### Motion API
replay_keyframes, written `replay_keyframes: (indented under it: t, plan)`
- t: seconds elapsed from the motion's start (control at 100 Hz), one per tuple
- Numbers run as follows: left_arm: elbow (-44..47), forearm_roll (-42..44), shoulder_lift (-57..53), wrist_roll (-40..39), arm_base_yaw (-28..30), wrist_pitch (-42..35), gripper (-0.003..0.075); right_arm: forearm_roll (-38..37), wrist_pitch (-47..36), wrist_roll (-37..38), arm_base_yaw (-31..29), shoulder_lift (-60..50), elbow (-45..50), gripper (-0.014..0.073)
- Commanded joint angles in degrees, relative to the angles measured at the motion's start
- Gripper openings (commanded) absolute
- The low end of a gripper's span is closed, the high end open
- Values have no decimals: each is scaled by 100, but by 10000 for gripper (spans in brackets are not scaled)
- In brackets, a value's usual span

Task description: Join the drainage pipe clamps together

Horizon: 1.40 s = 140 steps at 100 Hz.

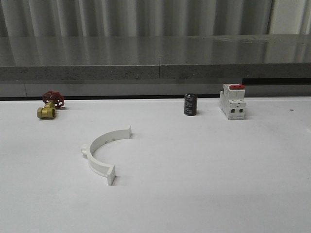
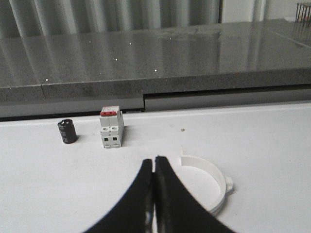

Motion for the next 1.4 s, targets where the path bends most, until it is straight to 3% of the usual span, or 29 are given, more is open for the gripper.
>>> replay_keyframes:
  t: [0.0,0.23,0.5,0.59,0.71,0.78,1.16,1.39]
  plan:
    - [-160,2,26,19,7,-390,-21,27,130,53,-31,739,-748,-68]
    - [-160,2,26,19,7,-390,-21,59,1957,53,-25,2781,-2401,-68]
    - [-160,2,26,19,7,-390,-21,59,2335,53,-25,4016,-2981,-40]
    - [-160,2,26,19,7,-390,-21,64,2653,53,-25,4259,-2981,118]
    - [-160,2,26,19,7,-390,-21,64,3026,53,-25,4445,-2981,458]
    - [-160,2,26,19,7,-390,-21,64,3067,53,-25,4473,-2981,566]
    - [-160,2,26,19,7,-390,-21,64,3513,-342,-73,6031,-4593,525]
    - [-160,2,26,19,7,-390,-21,71,3517,-803,-801,7236,-5361,525]
